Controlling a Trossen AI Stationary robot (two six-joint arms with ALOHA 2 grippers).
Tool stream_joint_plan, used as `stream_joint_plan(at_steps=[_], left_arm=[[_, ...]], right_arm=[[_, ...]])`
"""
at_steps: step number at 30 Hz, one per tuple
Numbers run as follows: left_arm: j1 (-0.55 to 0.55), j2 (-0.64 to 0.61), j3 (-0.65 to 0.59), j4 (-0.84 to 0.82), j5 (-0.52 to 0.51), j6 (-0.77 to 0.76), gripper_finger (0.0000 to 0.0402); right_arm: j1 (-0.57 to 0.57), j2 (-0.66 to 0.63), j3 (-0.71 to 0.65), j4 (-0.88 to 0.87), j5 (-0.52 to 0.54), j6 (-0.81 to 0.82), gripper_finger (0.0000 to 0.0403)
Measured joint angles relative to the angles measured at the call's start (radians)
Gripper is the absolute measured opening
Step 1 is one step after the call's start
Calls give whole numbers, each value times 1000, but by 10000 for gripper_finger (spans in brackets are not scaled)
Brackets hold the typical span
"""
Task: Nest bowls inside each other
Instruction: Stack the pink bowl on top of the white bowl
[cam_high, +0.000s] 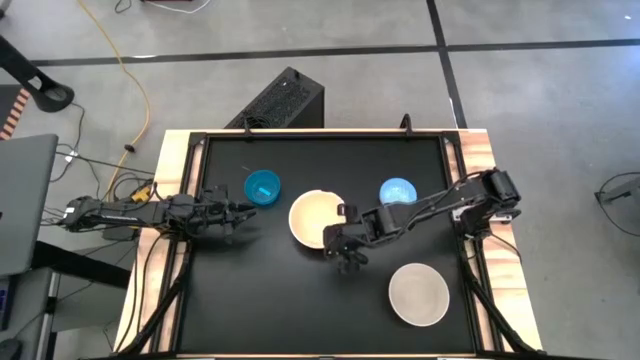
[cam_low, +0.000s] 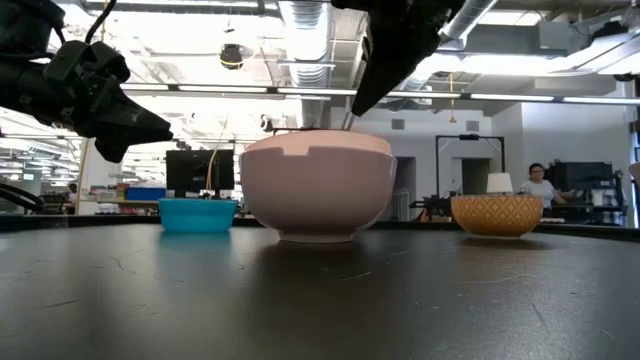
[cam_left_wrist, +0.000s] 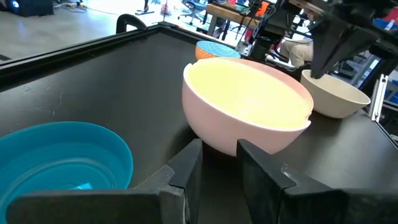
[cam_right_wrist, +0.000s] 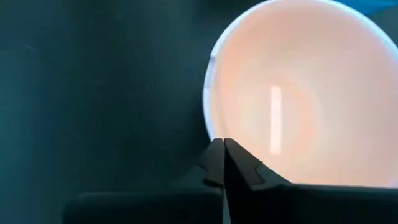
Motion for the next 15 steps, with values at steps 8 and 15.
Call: stream_joint_plan(at_steps=[8,15], left_arm=[[0,0,0,0,0,0,88],[0,0,0,0,0,0,88]], right_arm=[[24,0,-43,-2,105,81,15],[23,1,-77,2,113,110,6]])
